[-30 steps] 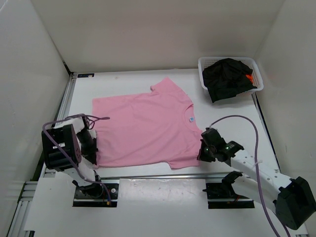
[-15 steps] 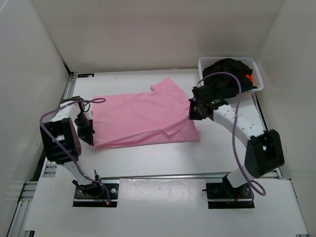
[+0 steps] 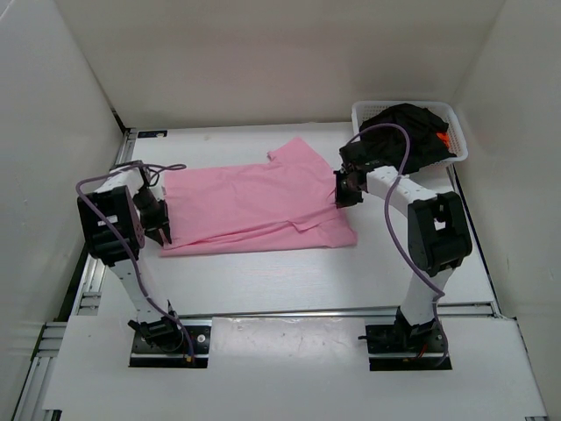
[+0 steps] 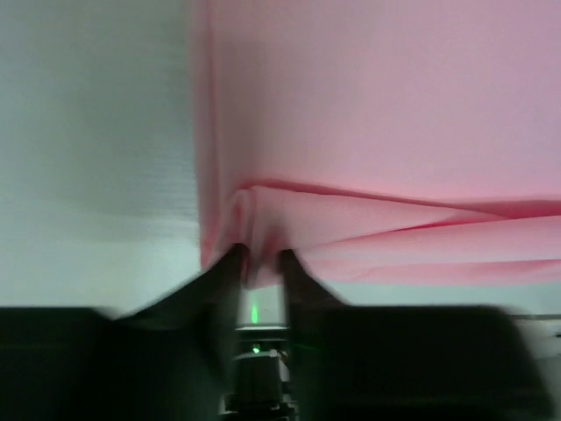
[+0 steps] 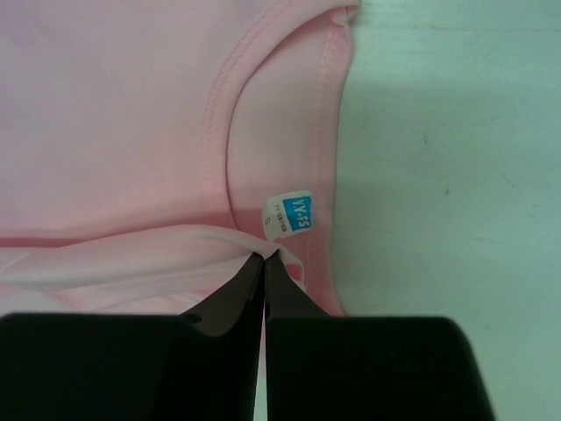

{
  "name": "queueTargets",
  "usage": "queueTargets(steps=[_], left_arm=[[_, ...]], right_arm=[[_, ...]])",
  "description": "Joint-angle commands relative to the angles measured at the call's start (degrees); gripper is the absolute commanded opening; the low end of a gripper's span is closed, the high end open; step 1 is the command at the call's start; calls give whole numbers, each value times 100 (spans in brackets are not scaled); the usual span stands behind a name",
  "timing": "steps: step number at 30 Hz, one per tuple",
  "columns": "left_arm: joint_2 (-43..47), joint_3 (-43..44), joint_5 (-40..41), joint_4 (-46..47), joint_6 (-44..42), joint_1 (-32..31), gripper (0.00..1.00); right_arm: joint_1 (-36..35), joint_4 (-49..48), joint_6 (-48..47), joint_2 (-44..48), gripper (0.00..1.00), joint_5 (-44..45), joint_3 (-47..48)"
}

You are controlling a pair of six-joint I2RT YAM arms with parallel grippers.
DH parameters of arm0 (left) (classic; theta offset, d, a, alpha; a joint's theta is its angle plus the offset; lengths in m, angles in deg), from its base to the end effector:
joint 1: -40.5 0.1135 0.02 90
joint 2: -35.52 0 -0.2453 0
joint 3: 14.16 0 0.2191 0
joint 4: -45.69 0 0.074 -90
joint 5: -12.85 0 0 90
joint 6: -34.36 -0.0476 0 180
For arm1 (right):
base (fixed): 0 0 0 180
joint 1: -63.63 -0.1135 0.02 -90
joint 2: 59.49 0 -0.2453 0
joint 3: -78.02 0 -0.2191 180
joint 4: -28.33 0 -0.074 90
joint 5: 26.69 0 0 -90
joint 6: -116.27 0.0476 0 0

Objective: Fold and stack the t-shirts
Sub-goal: Fold the flattened tshirt in 1/3 of the way

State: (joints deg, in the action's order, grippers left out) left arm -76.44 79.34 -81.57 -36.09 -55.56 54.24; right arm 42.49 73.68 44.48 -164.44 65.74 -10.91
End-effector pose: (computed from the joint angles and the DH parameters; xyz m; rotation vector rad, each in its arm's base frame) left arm 0.2903 0.0672 0.1521 0.3675 -2.9471 0.1454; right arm 0.3348 0.1273 0.1935 -0.0516 2.6151 0.1901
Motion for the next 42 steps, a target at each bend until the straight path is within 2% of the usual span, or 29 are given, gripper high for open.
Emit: queueTargets(steps=[1, 3, 6, 10, 12, 17, 22, 28, 30, 35, 42], left_arm=[[17, 413, -23, 164, -8, 260, 41], [112, 738, 99, 268, -8, 471, 45], [805, 739, 915, 820, -8, 315, 52], [1790, -313, 2240, 1585, -8, -607, 54], [2010, -919, 2376, 1640, -8, -1142, 53], [2021, -1573, 2928, 2097, -8, -1865, 53], [1573, -1520, 3158, 2291, -8, -2068, 54], [1519, -1582, 3263, 2291, -8, -2200, 54], [1519, -1643, 3264, 2291, -8, -2200, 50], [1634, -1590, 2984, 1677, -8, -2200, 51], [1731, -1669, 2930, 1448, -8, -2253, 53]], right_arm=[[40, -106, -100, -183, 0, -138, 418], [40, -106, -47, -184, 0, -190, 471], [40, -106, 6, -237, 0, -270, 472], [-12, -159, 59, -184, 0, -375, 472], [-12, -159, 111, -184, 0, -436, 472], [-12, -273, 164, -184, 0, -490, 411], [-12, -273, 165, -184, 0, -604, 305], [-12, -326, 217, -184, 0, -604, 305], [-12, -326, 217, -184, 0, -604, 305], [-12, -326, 217, -184, 0, -604, 305], [-12, -326, 217, -184, 0, -604, 305]])
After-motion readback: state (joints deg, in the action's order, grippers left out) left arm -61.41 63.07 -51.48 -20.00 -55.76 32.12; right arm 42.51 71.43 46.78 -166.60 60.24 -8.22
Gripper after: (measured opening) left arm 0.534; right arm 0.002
